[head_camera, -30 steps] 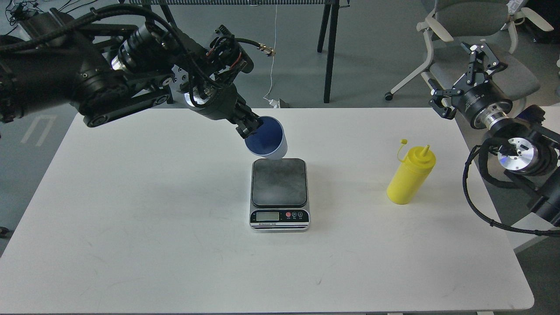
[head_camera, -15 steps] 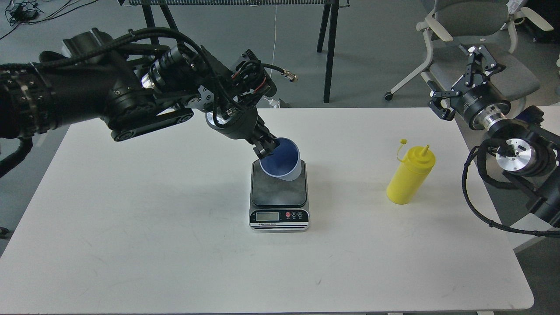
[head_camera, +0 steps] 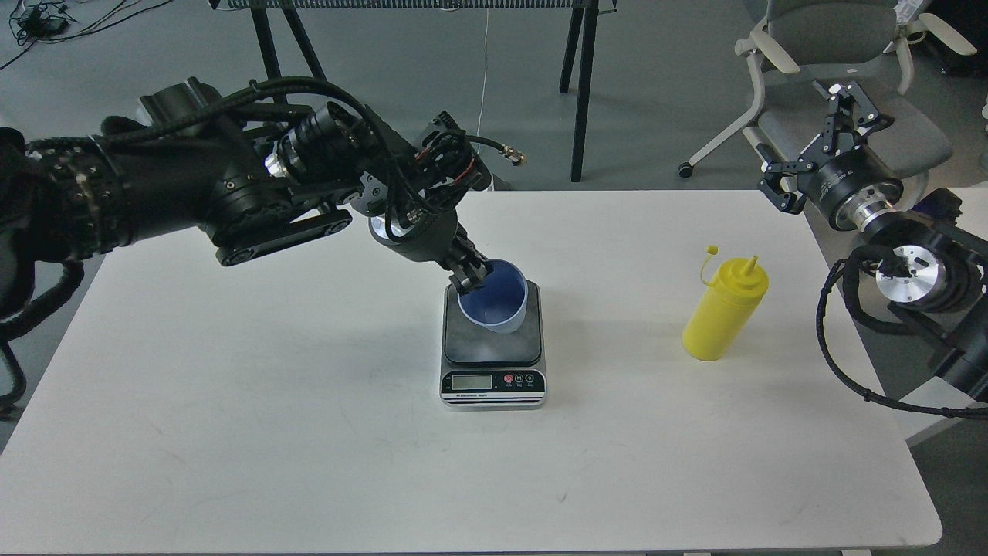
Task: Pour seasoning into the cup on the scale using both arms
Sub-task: 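Lower the blue cup onto the scale and open the left gripper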
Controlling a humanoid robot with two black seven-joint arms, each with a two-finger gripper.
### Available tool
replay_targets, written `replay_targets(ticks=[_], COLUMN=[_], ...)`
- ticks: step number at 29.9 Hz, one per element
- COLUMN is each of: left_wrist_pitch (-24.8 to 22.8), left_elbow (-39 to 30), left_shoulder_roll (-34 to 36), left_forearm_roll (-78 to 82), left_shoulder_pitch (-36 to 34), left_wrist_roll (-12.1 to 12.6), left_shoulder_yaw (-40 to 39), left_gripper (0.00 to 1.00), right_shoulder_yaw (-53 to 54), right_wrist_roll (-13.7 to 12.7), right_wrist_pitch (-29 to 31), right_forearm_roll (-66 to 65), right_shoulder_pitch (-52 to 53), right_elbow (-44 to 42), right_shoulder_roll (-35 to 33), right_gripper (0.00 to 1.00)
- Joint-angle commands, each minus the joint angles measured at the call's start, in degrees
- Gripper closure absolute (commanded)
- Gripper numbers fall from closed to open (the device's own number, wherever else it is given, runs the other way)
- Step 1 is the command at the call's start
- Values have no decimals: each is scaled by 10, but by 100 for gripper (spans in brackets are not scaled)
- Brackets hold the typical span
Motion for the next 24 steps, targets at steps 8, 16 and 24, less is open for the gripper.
replay_targets(ticks=[8, 16, 24], left_wrist_pitch=[0, 0, 0], left_elbow=[22, 22, 23], left_shoulder_roll=[-18, -15, -13], left_forearm_roll=[1, 0, -5], left_shoulder_pitch=[19, 17, 17], left_wrist_roll=[0, 0, 0], left_shoulder_yaw=[0, 0, -2], left_gripper=[91, 89, 83], right_shoulder_yaw=[1, 2, 2], right_wrist_roll=[0, 0, 0], right_wrist_pitch=[1, 1, 0], right_forearm_roll=[0, 0, 0], right_shoulder_pitch=[1, -4, -4], right_elbow=[-1, -1, -1], right_shoulder_roll=[0, 0, 0], right_gripper=[1, 1, 1])
